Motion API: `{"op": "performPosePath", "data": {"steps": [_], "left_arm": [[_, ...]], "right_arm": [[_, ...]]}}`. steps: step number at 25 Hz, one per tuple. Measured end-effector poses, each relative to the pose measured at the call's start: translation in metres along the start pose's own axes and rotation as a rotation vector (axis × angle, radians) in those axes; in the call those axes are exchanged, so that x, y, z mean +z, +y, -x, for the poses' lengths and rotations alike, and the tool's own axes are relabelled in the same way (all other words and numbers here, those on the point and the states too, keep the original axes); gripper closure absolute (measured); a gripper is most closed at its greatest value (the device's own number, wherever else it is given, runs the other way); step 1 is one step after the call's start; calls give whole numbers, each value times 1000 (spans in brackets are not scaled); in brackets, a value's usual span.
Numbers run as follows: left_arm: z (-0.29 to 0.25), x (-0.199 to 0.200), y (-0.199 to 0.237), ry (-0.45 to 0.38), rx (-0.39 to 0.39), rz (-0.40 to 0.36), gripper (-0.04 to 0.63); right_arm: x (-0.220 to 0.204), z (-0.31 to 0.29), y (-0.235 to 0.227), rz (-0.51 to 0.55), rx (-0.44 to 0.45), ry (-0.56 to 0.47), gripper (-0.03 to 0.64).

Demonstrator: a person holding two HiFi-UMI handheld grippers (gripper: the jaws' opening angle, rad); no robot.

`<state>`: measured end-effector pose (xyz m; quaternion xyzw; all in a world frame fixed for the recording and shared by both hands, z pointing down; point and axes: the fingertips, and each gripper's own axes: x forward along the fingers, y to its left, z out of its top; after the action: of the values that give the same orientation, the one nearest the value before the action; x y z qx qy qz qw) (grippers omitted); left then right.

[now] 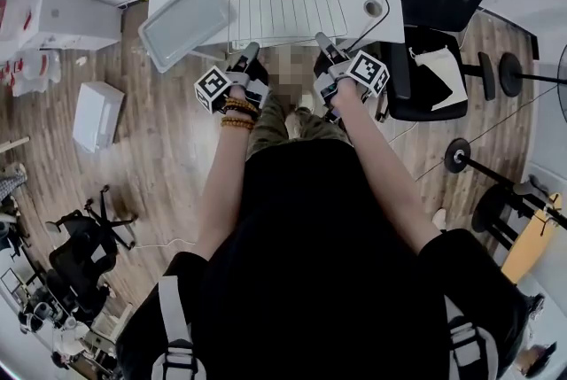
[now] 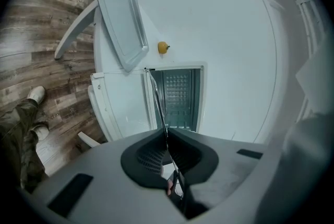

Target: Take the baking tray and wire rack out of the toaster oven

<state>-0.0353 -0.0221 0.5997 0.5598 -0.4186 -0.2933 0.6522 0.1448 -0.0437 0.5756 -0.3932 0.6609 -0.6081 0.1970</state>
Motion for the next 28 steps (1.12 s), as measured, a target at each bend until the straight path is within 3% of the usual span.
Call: {"op": "performPosePath", "data": {"steps": [6,15,20,28], "left_arm": [[25,1,8,30,-4,10,566],[63,26,5,109,-25,7,566],[84,47,3,133,-44,-15,566],[105,83,-7,102,-89,-44,566]], "right_arm": [[-28,11,-1,2,-16,-10,580],[-71,8,25,92,-21,-39,578],[-98,-2,39,184,-7,14,577],[-121,-32,68,270,19,80,577]]}}
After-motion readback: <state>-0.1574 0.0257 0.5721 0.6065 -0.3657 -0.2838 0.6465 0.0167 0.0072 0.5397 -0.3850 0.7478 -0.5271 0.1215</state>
